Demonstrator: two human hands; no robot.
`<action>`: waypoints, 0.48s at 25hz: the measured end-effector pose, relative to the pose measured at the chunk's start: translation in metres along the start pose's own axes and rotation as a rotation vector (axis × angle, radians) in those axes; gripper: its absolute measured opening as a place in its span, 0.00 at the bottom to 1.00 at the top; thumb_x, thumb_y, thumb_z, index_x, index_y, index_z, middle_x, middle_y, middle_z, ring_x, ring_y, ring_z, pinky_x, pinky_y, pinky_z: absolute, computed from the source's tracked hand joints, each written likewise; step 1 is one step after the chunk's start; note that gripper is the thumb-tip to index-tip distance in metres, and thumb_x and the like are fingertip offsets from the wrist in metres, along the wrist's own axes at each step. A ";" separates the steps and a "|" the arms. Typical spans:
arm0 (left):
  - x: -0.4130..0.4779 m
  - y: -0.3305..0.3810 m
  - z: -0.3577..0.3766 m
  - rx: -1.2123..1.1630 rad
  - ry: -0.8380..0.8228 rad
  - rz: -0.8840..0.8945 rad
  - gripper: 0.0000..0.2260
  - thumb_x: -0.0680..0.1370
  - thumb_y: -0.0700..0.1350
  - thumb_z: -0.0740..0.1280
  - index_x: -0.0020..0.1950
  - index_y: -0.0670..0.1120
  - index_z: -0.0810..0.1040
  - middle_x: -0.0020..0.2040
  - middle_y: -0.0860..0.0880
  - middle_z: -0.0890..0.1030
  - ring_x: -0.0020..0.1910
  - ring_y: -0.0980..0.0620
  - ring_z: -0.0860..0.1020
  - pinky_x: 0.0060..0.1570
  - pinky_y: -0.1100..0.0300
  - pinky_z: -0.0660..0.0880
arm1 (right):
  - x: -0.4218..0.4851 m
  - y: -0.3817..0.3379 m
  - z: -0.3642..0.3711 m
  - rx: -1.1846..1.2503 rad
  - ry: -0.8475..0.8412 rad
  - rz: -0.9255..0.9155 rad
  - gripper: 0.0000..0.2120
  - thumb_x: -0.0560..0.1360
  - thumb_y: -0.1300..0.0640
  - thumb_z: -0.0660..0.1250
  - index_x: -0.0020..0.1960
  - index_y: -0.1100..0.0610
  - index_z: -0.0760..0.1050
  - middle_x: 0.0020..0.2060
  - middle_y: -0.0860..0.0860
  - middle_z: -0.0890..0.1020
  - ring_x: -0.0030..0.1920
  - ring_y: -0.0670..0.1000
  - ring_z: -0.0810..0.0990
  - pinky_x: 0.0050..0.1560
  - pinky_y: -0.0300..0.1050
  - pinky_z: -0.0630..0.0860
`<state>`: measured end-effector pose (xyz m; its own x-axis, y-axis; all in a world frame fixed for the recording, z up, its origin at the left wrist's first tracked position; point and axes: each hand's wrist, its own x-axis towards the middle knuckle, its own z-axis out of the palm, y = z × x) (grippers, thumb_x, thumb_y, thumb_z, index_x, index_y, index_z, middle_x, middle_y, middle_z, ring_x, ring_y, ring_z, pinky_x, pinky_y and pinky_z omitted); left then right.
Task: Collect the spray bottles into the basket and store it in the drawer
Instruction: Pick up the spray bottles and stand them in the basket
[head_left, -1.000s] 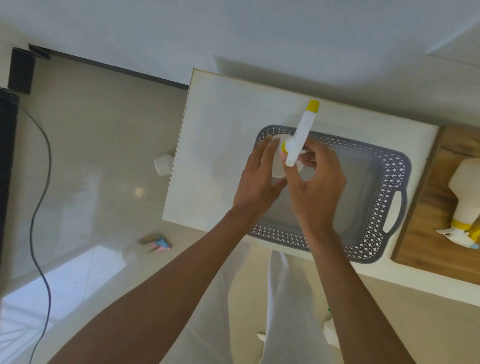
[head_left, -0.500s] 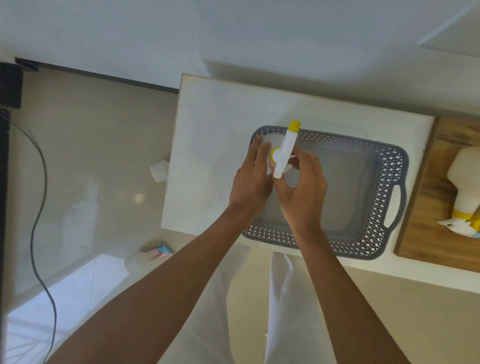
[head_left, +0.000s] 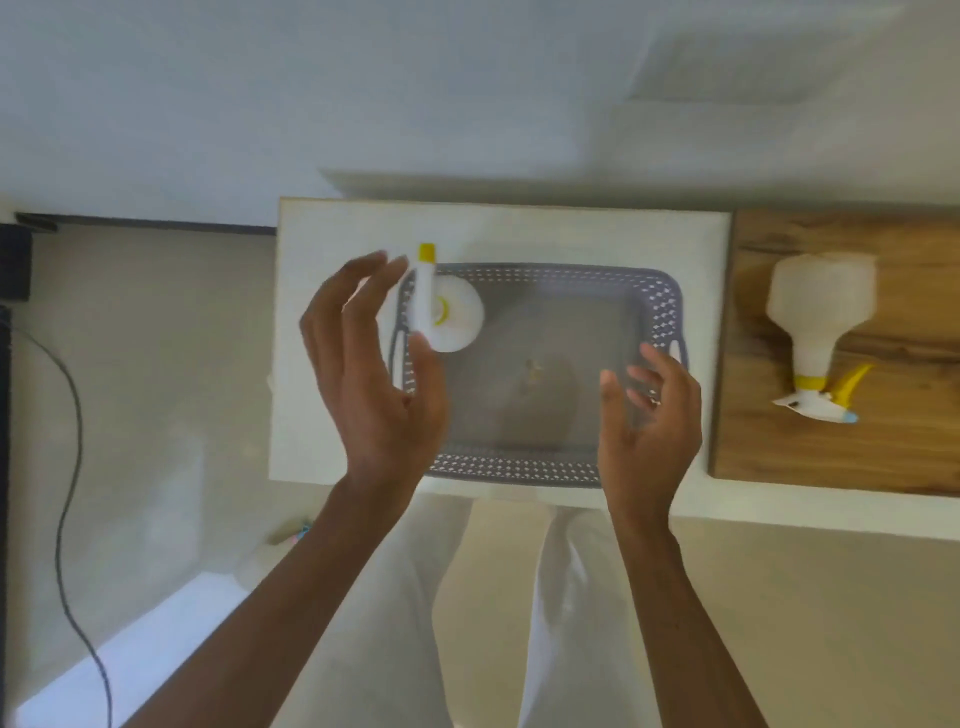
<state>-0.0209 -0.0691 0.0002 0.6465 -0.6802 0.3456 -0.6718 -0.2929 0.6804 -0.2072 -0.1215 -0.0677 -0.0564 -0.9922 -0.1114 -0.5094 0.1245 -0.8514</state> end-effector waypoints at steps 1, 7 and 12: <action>0.001 0.026 0.016 -0.061 -0.046 0.095 0.17 0.75 0.32 0.65 0.64 0.37 0.77 0.64 0.40 0.77 0.64 0.42 0.74 0.62 0.51 0.73 | 0.006 0.009 -0.023 0.001 0.041 0.059 0.19 0.78 0.58 0.71 0.67 0.61 0.75 0.60 0.49 0.78 0.58 0.49 0.81 0.56 0.53 0.83; -0.007 0.140 0.189 0.123 -0.745 0.680 0.22 0.78 0.38 0.65 0.73 0.42 0.72 0.72 0.41 0.73 0.73 0.39 0.70 0.68 0.46 0.71 | 0.057 0.060 -0.118 -0.061 0.055 0.296 0.24 0.79 0.56 0.68 0.73 0.58 0.69 0.66 0.52 0.74 0.62 0.44 0.73 0.64 0.55 0.76; -0.023 0.151 0.299 0.648 -1.038 1.143 0.29 0.83 0.43 0.54 0.82 0.47 0.46 0.83 0.44 0.49 0.81 0.40 0.48 0.78 0.42 0.51 | 0.091 0.092 -0.158 -0.007 -0.025 0.320 0.23 0.80 0.56 0.67 0.74 0.58 0.68 0.68 0.53 0.72 0.67 0.51 0.73 0.66 0.57 0.75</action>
<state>-0.2458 -0.2985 -0.0981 -0.5665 -0.7739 -0.2832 -0.7960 0.6028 -0.0550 -0.3952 -0.2015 -0.0753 -0.1937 -0.9020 -0.3859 -0.4753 0.4303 -0.7674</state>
